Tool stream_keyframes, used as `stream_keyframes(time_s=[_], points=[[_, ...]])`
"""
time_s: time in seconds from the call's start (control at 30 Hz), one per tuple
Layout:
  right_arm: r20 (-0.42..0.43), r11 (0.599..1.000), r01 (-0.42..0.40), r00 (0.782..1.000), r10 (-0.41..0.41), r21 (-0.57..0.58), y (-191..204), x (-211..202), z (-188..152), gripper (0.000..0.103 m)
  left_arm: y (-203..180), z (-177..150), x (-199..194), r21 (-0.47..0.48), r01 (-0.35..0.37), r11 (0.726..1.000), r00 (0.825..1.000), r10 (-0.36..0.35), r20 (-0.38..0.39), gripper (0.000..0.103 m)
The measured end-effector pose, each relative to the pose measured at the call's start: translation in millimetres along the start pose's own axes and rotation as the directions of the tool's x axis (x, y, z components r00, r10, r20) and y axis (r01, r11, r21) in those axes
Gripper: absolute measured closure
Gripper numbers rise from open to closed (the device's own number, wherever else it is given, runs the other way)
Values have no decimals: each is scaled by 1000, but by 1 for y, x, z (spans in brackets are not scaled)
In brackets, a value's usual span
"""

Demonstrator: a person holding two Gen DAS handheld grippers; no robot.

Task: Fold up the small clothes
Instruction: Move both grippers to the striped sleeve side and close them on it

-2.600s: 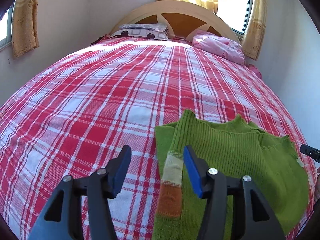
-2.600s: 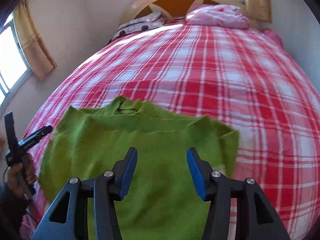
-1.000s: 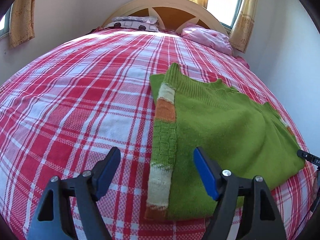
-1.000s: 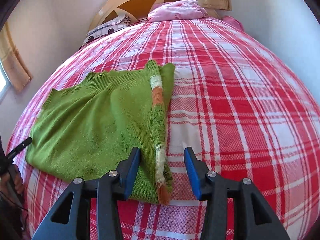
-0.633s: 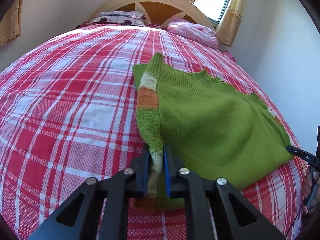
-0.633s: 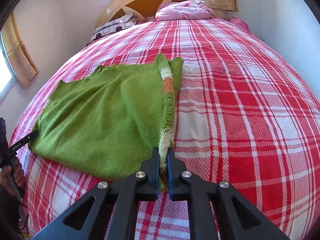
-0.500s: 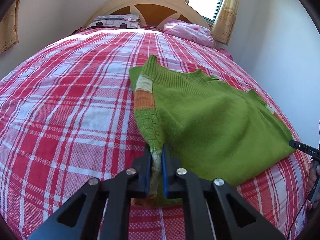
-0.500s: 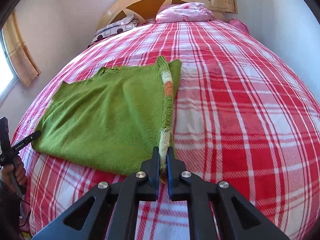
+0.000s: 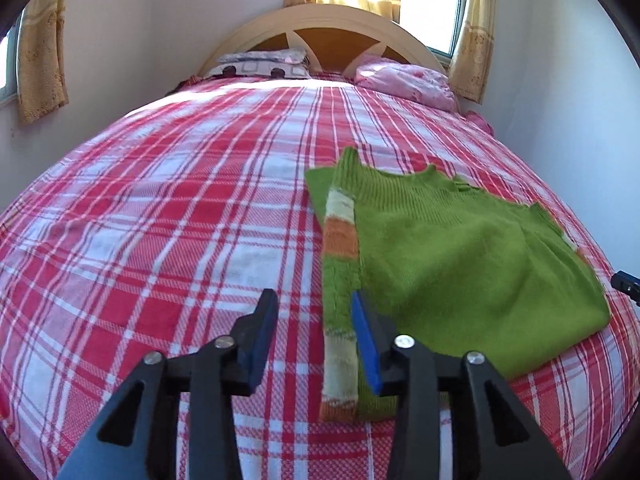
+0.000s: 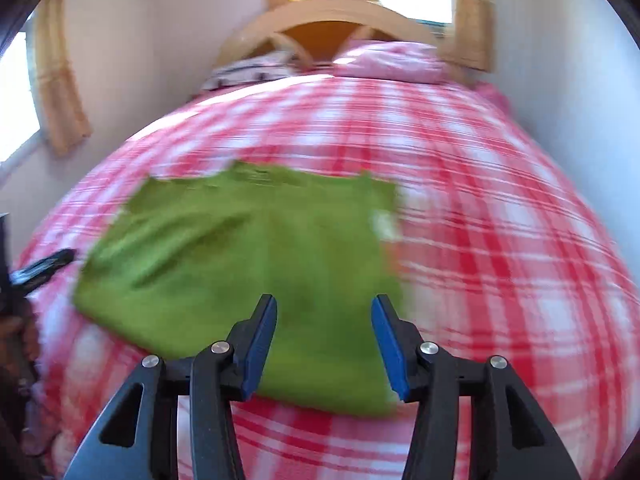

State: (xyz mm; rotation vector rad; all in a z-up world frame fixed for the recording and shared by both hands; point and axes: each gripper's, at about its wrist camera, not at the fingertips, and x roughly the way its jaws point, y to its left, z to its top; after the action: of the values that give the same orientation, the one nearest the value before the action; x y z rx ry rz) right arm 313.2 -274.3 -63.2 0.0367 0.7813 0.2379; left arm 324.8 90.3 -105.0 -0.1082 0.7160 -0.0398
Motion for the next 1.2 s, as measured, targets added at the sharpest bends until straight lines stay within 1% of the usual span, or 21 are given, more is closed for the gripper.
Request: stream_keyframes(time_s=[0.1, 0.17, 0.2, 0.23, 0.27, 0.33, 0.37, 0.4, 0.43, 0.53, 0.6, 0.63, 0.73, 0.77, 0.8, 0.83, 0.93, 1.0, 1.07, 1.13, 1.2], points=[[-19, 987, -160, 987, 159, -20, 36, 33, 22, 52, -5, 7, 9, 9, -12, 1000, 1000, 12, 1, 54], [-50, 977, -213, 976, 213, 14, 52, 61, 35, 56, -8, 5, 20, 12, -33, 999, 999, 33, -4, 50], [-76, 972, -235, 969, 236, 29, 61, 79, 42, 61, -9, 3, 25, 11, -42, 999, 999, 42, -8, 49], [-102, 971, -238, 965, 240, 27, 70, 95, 46, 62, -7, -1, 31, 6, -46, 999, 999, 46, -21, 49], [-130, 977, -214, 968, 215, 17, 79, 114, 51, 63, -7, -2, 33, 0, -43, 999, 998, 43, -34, 49], [-189, 989, -148, 971, 149, 17, 82, 149, 54, 63, -4, -3, 31, -16, -26, 1000, 999, 25, -33, 48], [-214, 990, -136, 967, 137, 17, 81, 163, 55, 63, -3, -4, 30, -22, -20, 1000, 999, 19, -29, 41], [-186, 990, -138, 973, 139, 19, 80, 168, 59, 63, -2, -4, 31, -27, -17, 999, 999, 16, -31, 34], [-179, 990, -136, 974, 138, 24, 79, 171, 64, 63, 0, -5, 33, -32, -2, 999, 999, 1, -41, 32], [-178, 992, -117, 976, 123, 45, 81, 167, 67, 63, 2, -6, 39, -54, 14, 998, 997, -18, -78, 32], [-168, 996, -88, 982, 89, 11, 87, 153, 65, 63, 5, -6, 34, -74, 26, 997, 998, -31, -57, 32], [-144, 997, -83, 986, 81, -7, 92, 142, 62, 63, 8, -7, 29, -87, 33, 996, 999, -36, -39, 32], [-95, 992, -103, 991, 95, -76, 114, 118, 50, 58, 21, -6, 20, -148, 55, 987, 998, -58, -14, 28], [-92, 989, -112, 990, 103, -101, 122, 113, 45, 57, 25, -5, 19, -163, 50, 985, 998, -53, -14, 24], [-99, 983, -125, 989, 112, -136, 133, 108, 38, 56, 30, -3, 20, -173, 44, 984, 999, -48, -20, 24], [-101, 977, -136, 988, 121, -165, 142, 103, 33, 56, 33, 0, 21, -174, 39, 984, 999, -44, -27, 24], [-81, 954, -148, 988, 131, -261, 171, 88, 16, 53, 40, 16, 26, -126, -23, 992, 999, 20, -28, 24], [-81, 936, -167, 986, 149, -310, 189, 81, 5, 51, 45, 26, 30, -92, -46, 995, 999, 44, -20, 19], [-96, 918, -191, 981, 167, -347, 206, 78, -6, 50, 50, 36, 39, -70, -70, 995, 997, 68, -33, 19], [-112, 895, -208, 978, 178, -394, 223, 78, -17, 50, 55, 44, 48, -67, -70, 995, 997, 67, -45, 19], [-105, 866, -192, 981, 162, -461, 240, 75, -28, 50, 55, 49, 57, -61, -60, 996, 997, 56, -59, 19]])
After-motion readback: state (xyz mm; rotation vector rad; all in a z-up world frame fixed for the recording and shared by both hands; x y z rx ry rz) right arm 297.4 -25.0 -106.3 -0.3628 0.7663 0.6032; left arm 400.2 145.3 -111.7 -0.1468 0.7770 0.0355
